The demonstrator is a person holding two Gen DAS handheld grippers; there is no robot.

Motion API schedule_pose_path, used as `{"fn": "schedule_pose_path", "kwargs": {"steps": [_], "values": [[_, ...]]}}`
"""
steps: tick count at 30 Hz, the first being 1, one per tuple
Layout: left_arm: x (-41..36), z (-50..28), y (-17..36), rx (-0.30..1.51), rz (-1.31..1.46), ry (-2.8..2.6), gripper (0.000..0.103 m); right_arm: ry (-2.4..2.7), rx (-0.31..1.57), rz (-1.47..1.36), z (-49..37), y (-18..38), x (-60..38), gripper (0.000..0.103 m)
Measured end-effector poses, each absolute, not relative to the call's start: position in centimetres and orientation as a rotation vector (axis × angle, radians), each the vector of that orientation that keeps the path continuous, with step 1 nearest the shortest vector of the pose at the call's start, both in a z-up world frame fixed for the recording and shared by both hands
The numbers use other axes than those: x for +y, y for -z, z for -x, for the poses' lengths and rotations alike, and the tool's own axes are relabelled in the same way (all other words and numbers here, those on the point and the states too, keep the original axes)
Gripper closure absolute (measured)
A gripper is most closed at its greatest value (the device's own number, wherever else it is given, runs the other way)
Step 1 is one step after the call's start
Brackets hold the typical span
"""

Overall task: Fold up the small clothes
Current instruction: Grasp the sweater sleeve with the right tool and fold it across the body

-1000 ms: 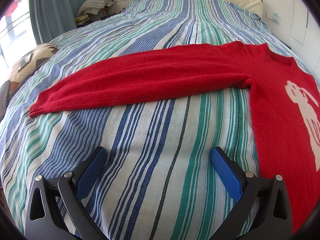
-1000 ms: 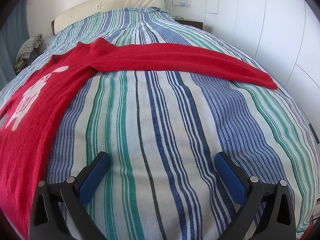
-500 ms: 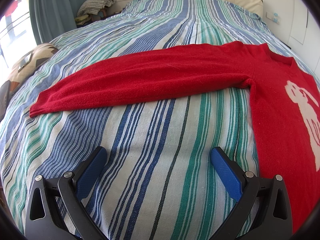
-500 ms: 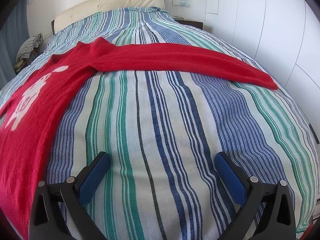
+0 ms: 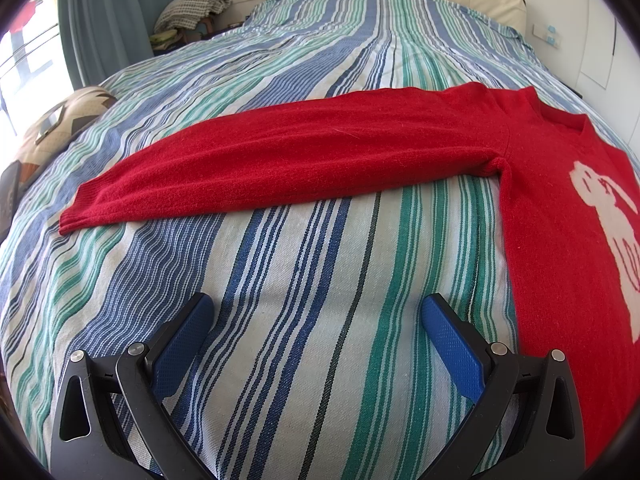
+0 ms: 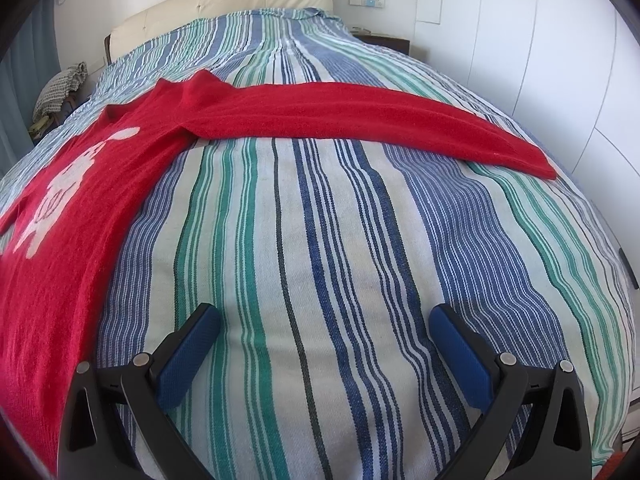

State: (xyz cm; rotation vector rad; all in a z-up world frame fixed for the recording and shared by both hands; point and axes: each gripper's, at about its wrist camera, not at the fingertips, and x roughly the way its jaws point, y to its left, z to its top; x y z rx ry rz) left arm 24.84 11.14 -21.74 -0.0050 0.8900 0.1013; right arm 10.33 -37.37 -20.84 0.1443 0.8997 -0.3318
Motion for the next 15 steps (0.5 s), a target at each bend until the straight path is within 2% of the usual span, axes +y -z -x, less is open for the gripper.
{"fn": "schedule_pose_path", "kwargs": {"steps": [3,7,10,13,15], "values": [[11.1,-24.9,21.7,0.890,0.005,-0.103,0.000,0.239,0.854,-0.298,-9.5,18.8,-39.1,0.001],[10.9,-25.4,21.9,0.909,-0.003,-0.109,0.000,0.200,0.668,-0.668,-8.9,15.8,-45.9,0.003],[10.8,-25.5,21.9,0.917,-0.001,-0.112,0.000,0.222,0.573,-0.946,-9.1,16.7,-52.0,0.007],[11.4,-25.4,21.2,0.972,0.031,-0.083,0.001,0.310,0.540,-1.111,-9.1,19.4,-56.9,0.025],[12.1,-24.3,20.2,0.996,0.083,-0.063,0.001,0.340,0.482,-1.217,-8.7,20.9,-59.1,0.049]]}}
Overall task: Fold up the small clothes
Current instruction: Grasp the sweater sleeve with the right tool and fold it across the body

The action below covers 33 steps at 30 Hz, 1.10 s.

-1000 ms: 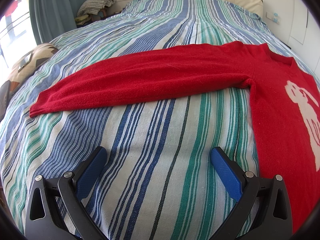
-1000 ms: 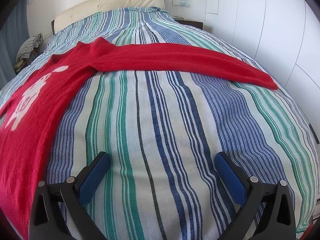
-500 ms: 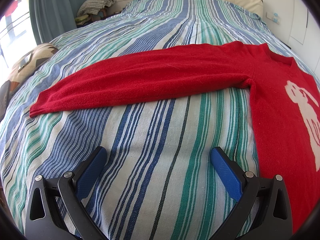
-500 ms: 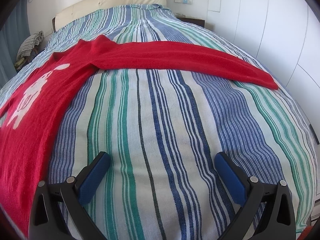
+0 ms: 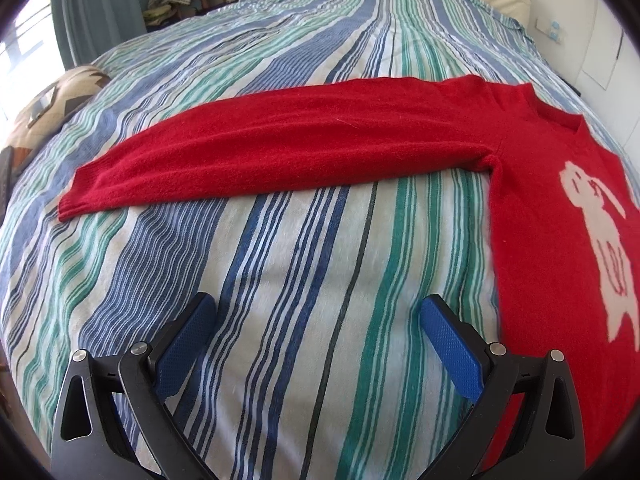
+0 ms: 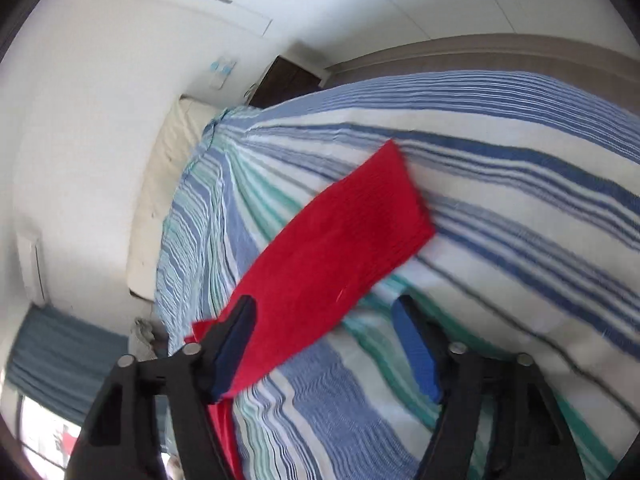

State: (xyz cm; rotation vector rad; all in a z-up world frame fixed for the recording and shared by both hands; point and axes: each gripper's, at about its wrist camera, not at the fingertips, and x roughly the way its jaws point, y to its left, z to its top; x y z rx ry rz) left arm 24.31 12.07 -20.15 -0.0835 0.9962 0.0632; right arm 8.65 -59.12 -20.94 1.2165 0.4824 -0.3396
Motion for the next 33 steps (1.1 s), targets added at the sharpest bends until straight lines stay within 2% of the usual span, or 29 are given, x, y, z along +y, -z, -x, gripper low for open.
{"fn": "schedule_pose_path", "kwargs": {"steps": [1,5,8,11,14,17,20,22,24,25,33], "values": [[12.5,-23.4,19.5,0.996,0.117,-0.054,0.001,0.347,0.457,-1.262,-8.6,21.5,-59.9,0.055],[13.5,-19.6,17.2,0.930,0.221,-0.009,0.001,0.352,0.503,-1.321,-10.4,23.0,-61.9,0.101],[14.6,-17.8,16.7,0.896,0.253,-0.059,0.001,0.433,0.571,-1.157,-12.3,20.0,-61.3,0.099],[16.8,-16.8,17.0,0.848,0.302,-0.122,0.001,0.342,0.575,-0.886,-16.5,12.5,-57.7,0.099],[18.9,-17.1,18.1,0.856,0.368,-0.197,0.001,0.147,0.574,-0.640,-22.5,4.9,-50.6,0.099],[20.3,-17.3,18.4,0.840,0.448,-0.203,0.001,-0.058,0.607,-0.487,-28.9,0.8,-41.3,0.099],[21.1,-17.3,18.4,0.834,0.472,-0.211,0.001,-0.222,0.670,-0.407,-34.1,0.6,-31.4,0.099],[21.7,-17.2,18.5,0.834,0.507,-0.208,0.001,-0.360,0.751,-0.418,-36.8,2.1,-25.8,0.092],[22.1,-17.0,18.6,0.834,0.524,-0.212,0.001,-0.437,0.855,-0.450,-38.6,4.0,-22.3,0.050],[22.2,-17.0,18.6,0.834,0.526,-0.213,0.001,-0.459,0.869,-0.467,-38.7,4.7,-21.5,0.046],[21.9,-17.8,18.5,0.840,0.539,-0.173,0.001,-0.330,0.921,-0.597,-37.9,8.9,-28.1,0.046]]}}
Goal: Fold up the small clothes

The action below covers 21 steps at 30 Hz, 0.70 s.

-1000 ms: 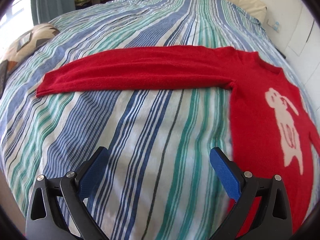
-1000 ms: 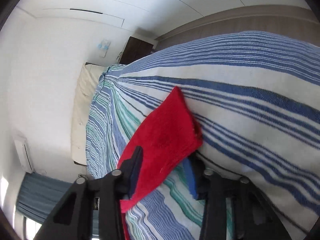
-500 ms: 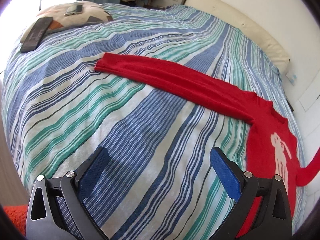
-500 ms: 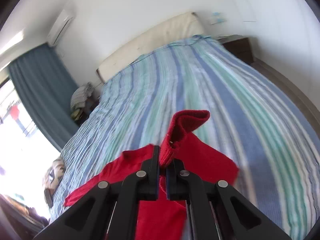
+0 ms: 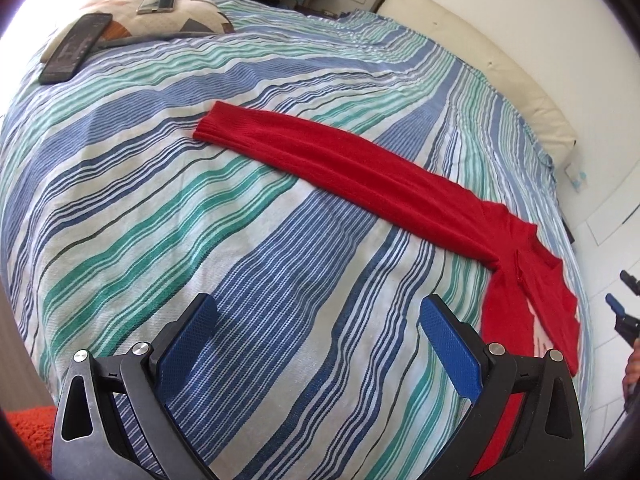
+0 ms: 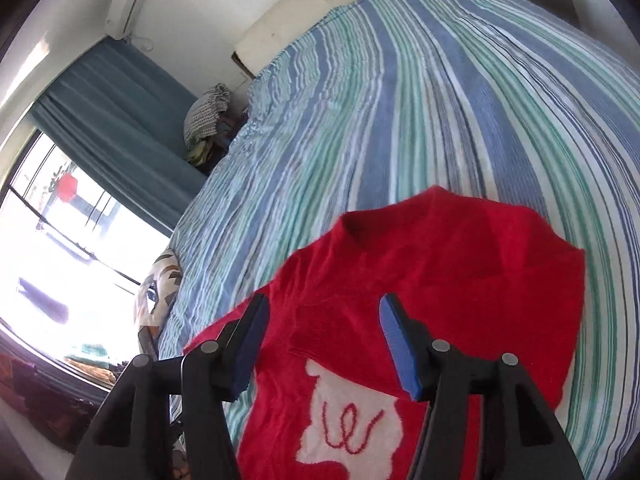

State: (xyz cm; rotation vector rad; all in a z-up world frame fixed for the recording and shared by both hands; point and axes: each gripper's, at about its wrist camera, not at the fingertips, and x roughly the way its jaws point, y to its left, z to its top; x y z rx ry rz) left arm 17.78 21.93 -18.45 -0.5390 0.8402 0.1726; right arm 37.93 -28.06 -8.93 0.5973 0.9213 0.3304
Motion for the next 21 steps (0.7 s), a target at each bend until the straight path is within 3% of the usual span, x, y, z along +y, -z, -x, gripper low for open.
{"fn": "schedule_pose_path", "kwargs": {"steps": [5,7,12,17,21], "values": [[20.2,-18.4,18.6,0.868,0.448,-0.165,0.001,-0.128,1.078,-0.731,-36.0,18.1,-32.2,0.046],[19.5,-18.5,18.6,0.875,0.407,-0.157,0.001,-0.074,1.103,-0.717,-34.8,20.8,-32.9,0.051],[17.7,-18.7,18.7,0.893,0.298,-0.127,0.001,-0.121,0.948,-0.724,-30.9,18.5,-34.4,0.048],[15.6,-18.7,18.8,0.901,0.184,-0.111,0.001,0.059,0.883,-0.403,-25.8,14.9,-36.1,0.034],[14.2,-18.8,19.5,0.913,0.074,-0.128,0.001,0.287,0.901,-0.193,-21.6,16.3,-39.0,0.033]]}}
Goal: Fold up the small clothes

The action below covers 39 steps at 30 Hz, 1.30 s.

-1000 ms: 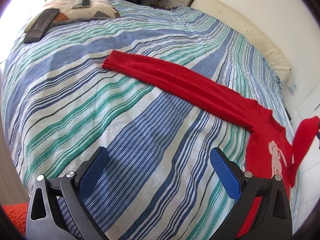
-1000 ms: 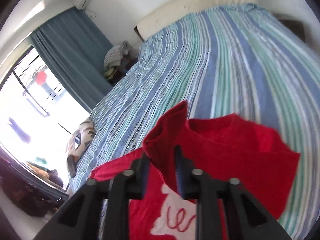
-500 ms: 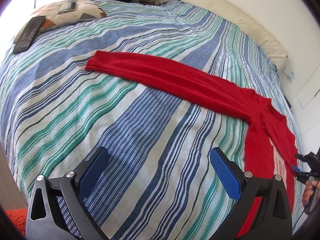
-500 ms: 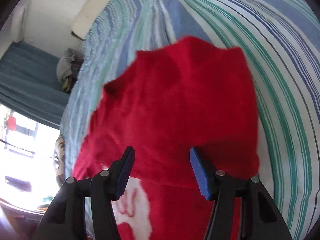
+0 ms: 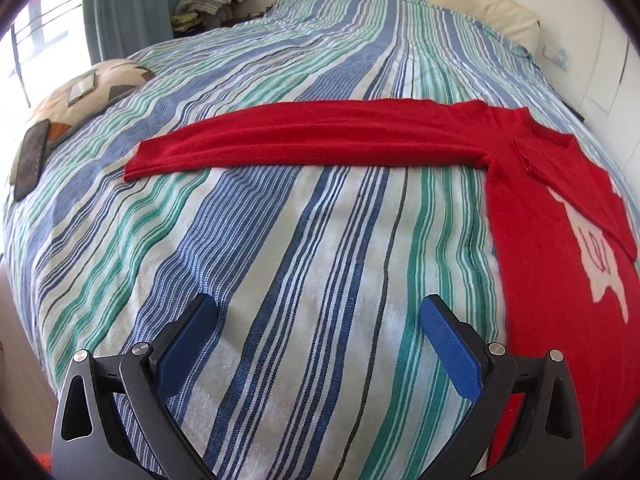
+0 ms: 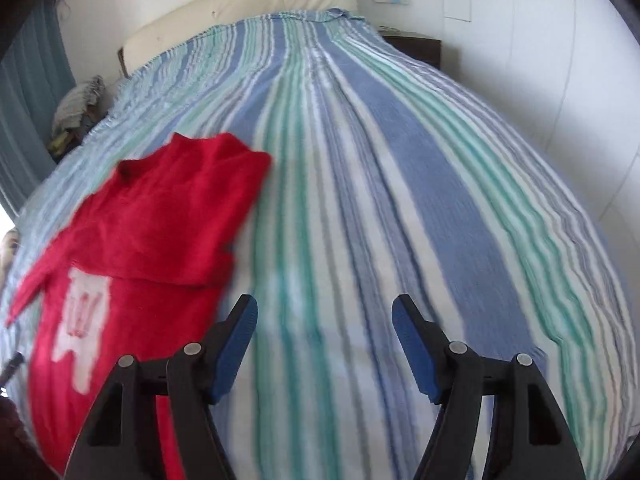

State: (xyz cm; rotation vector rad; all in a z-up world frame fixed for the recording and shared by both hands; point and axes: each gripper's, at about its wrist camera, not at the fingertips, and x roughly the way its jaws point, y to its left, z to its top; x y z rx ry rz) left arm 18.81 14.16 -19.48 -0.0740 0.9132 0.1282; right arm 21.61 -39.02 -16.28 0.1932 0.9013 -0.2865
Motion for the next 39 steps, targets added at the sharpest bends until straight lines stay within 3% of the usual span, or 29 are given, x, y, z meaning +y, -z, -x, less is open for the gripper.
{"fn": "schedule_pose_path", "kwargs": {"steps": [4,8,10,39], "values": [[13.5,-19.1,20.7,0.935,0.020,-0.165,0.001,0.432,0.914,-0.157,-17.6,19.4,-41.0,0.032],[12.9,-19.1,21.2,0.933,-0.016,-0.183,0.000,0.515,0.828,-0.164,-14.8,20.1,-41.5,0.006],[12.9,-19.1,21.4,0.936,-0.006,-0.188,0.000,0.533,0.846,-0.174,-14.8,20.4,-41.8,0.001],[13.4,-20.1,21.8,0.995,0.022,-0.173,0.000,0.530,0.836,-0.184,-14.6,20.7,-41.8,0.000]]}}
